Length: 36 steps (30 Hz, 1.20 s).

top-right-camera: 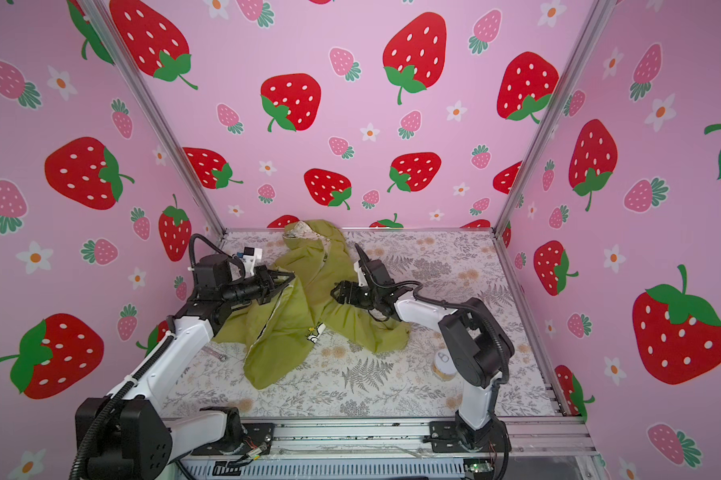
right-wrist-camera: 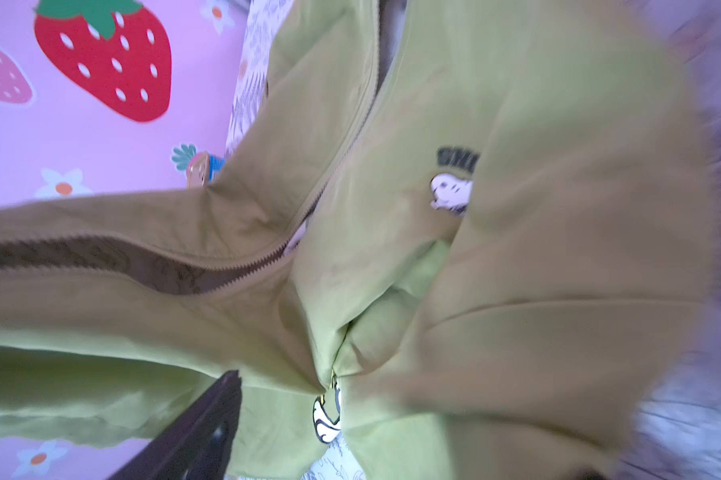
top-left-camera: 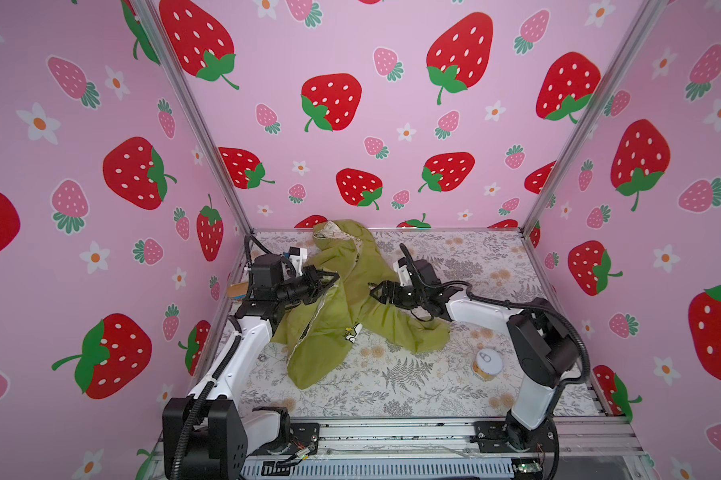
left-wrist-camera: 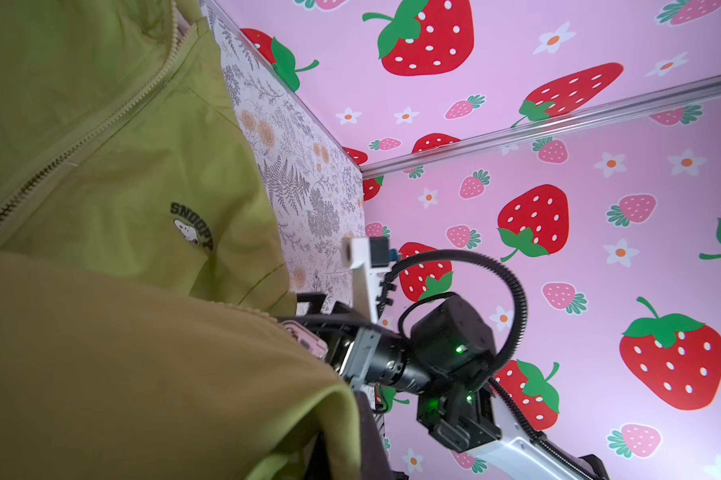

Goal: Zip up the jacket

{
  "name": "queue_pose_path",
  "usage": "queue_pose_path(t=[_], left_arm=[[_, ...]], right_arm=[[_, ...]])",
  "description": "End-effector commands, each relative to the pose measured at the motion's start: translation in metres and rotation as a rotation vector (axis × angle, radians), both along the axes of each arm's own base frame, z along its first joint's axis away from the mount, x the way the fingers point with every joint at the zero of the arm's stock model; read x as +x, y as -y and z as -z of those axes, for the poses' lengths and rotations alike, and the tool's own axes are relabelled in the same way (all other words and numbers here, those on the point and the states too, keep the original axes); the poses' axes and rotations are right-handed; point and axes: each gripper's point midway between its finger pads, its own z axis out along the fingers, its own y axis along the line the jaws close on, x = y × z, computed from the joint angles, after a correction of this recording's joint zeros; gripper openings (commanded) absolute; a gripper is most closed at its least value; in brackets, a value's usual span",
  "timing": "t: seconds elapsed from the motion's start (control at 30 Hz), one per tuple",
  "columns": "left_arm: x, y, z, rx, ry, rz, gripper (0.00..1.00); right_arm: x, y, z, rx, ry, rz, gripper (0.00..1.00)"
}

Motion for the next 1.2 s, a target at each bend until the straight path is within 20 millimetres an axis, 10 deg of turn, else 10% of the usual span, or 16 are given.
queue_pose_path(t=[0.0, 0.2, 0.53, 1.17], left_arm=[[-0.015, 0.000, 0.013, 0.009, -0.026, 0.016, 0.00], [-0.044, -0.002, 0.048, 0.028, -0.140, 0.015, 0.00], [-0.077, -0.005, 0.092, 0.018, -0.269, -0.016, 0.00], [-0.077, -0.002, 0.104, 0.008, -0.299, 0.006, 0.00]], right_arm=[[0.027, 0.038, -0.023, -0.123, 0.132, 0.086, 0.94], [0.075, 0.048, -0.030, -0.227, 0.211, 0.130, 0.99], [0.145, -0.018, 0.004, -0.232, 0.220, 0.012, 0.98], [0.200, -0.095, 0.038, -0.071, 0.234, 0.034, 0.99]])
